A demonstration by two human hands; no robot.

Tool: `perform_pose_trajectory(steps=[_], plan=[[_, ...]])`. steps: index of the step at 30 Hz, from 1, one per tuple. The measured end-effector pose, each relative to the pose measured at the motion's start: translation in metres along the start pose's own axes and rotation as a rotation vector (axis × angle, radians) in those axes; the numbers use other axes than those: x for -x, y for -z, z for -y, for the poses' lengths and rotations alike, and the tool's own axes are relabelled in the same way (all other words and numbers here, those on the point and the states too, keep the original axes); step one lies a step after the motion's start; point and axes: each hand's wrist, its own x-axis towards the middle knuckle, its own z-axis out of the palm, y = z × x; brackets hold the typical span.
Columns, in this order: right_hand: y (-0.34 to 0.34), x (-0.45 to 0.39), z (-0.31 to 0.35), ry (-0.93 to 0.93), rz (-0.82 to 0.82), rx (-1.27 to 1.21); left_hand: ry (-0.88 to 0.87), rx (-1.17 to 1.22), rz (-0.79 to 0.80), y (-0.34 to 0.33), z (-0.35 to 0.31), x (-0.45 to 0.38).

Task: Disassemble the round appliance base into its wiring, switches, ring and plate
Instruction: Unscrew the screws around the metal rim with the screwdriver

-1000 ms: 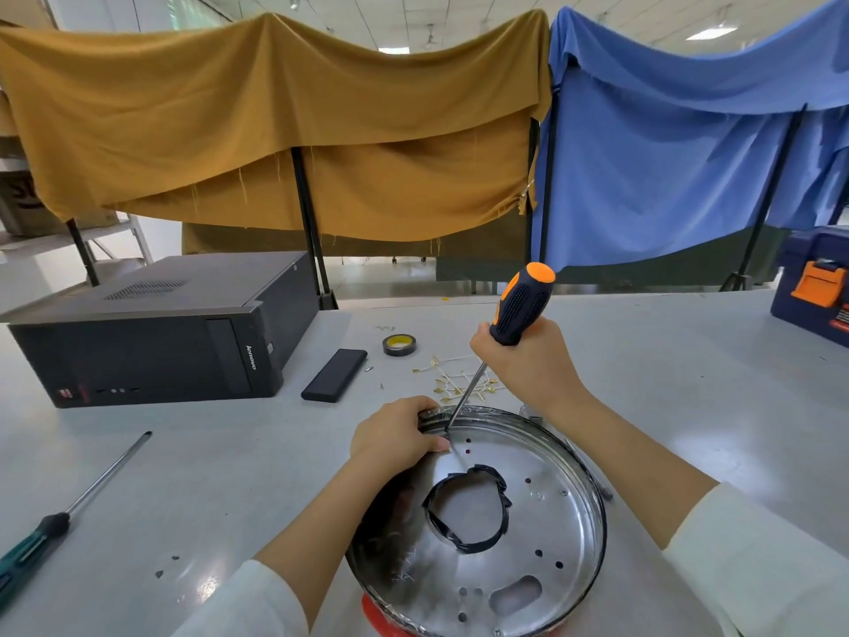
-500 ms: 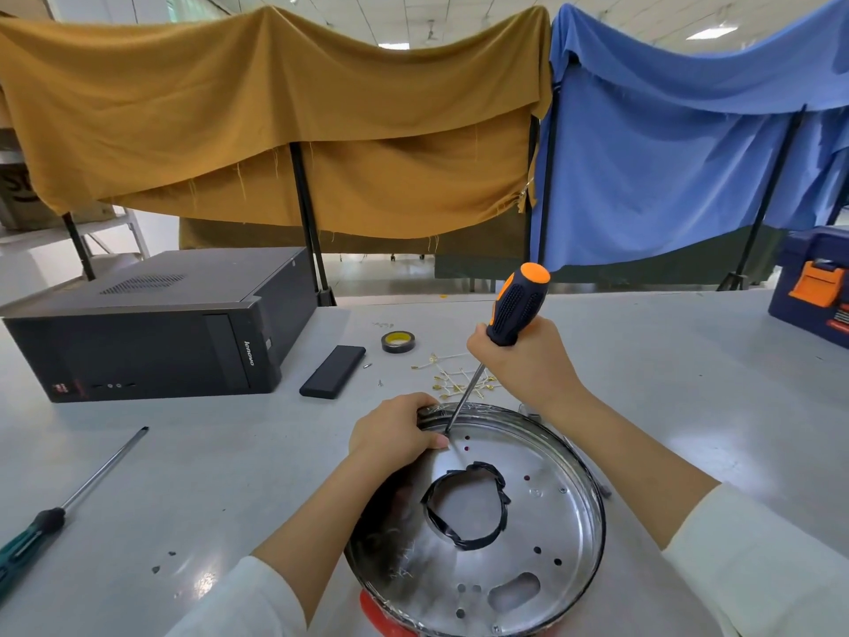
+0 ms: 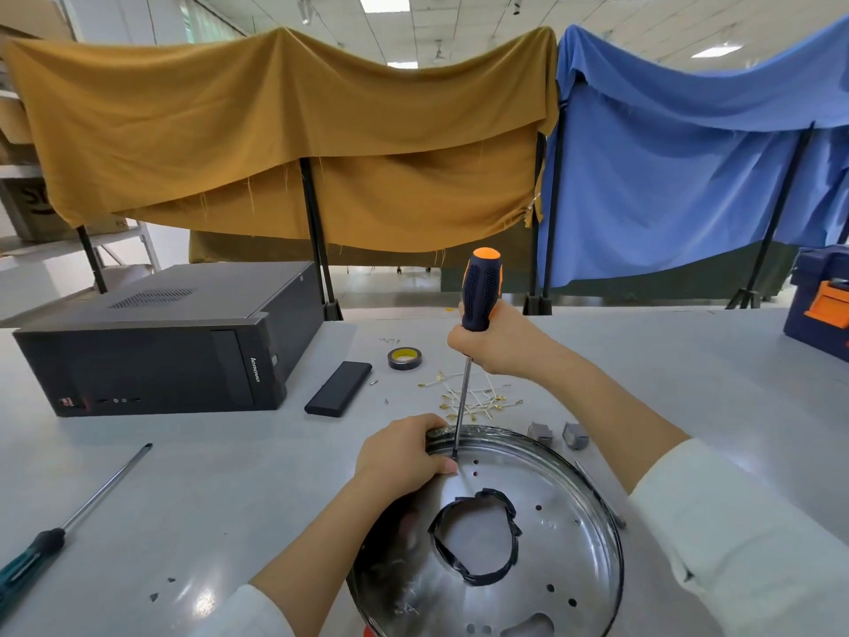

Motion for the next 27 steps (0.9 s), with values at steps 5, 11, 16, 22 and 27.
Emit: perform_pose_trajectory(steps=[5,11,16,22,27], plan=[[0.018,-0.013,0.001,-0.023,0.223,-0.042,-0.044,-0.008,0.026,-0.002,-0.002,-0.001],[-0.013,-0.003,-0.003,0.050,-0.286,0.263,-0.021,0.015,0.017,-0.003,-0.004,0.000],[-0.029,0.003,0.008,0.026,-0.436,-0.345,-0.063,0.022,0.053,-0.009,-0.013,-0.002],[-0.017,0.002,0.006,0.014,-0.247,-0.716,-0.088,0.006,0.054,-0.012,-0.019,-0.005],[-0.004,0.002,0.006,0.039,0.209,-0.735,-0.087,0.012,0.045,-0.011,-0.019,-0.004]])
